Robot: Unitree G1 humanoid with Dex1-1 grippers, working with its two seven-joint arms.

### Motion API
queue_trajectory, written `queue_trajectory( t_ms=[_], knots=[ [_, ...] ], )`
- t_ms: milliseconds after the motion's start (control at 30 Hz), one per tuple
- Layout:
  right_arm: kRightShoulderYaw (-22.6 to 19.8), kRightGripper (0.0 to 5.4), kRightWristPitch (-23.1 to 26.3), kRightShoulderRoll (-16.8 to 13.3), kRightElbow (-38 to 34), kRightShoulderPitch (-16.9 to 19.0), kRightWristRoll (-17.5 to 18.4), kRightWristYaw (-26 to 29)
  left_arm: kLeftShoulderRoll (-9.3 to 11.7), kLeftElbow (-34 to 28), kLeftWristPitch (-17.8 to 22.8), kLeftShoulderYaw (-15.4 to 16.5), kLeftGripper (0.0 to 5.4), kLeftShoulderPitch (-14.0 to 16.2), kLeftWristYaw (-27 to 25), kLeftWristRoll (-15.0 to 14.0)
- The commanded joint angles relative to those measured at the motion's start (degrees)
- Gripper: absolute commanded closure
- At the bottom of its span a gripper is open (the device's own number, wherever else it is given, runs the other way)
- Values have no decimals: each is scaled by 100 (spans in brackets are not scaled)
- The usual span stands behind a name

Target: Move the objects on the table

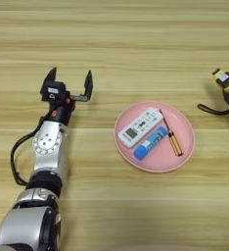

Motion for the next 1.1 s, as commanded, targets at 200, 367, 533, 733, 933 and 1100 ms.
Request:
queue_trajectory(
  t_ms=[200, 367, 533, 733, 933, 1100],
  knots=[
    [400, 290, -236, -40, 170, -84, -510, -402, 24, 45, 27, 2, 0, -52, -45, -22],
    [543, 290, -256, 20, 284, -98, -598, -524, 29, 42, 31, 11, 0, -51, -54, -37],
    [610, 290, -230, 44, 324, -102, -558, -471, 43, 47, 33, 12, 0, -55, -67, -35],
    [664, 250, -185, 61, 324, -82, -529, -381, 46, 58, 37, 16, 0, -63, -75, -35],
    [653, 189, -187, 74, 342, -91, -477, -367, 47, 70, 37, 18, 0, -72, -82, -34],
    [634, 135, -195, 67, 319, -96, -400, -336, 53, 87, 35, 25, 0, -84, -90, -43]
  ],
)
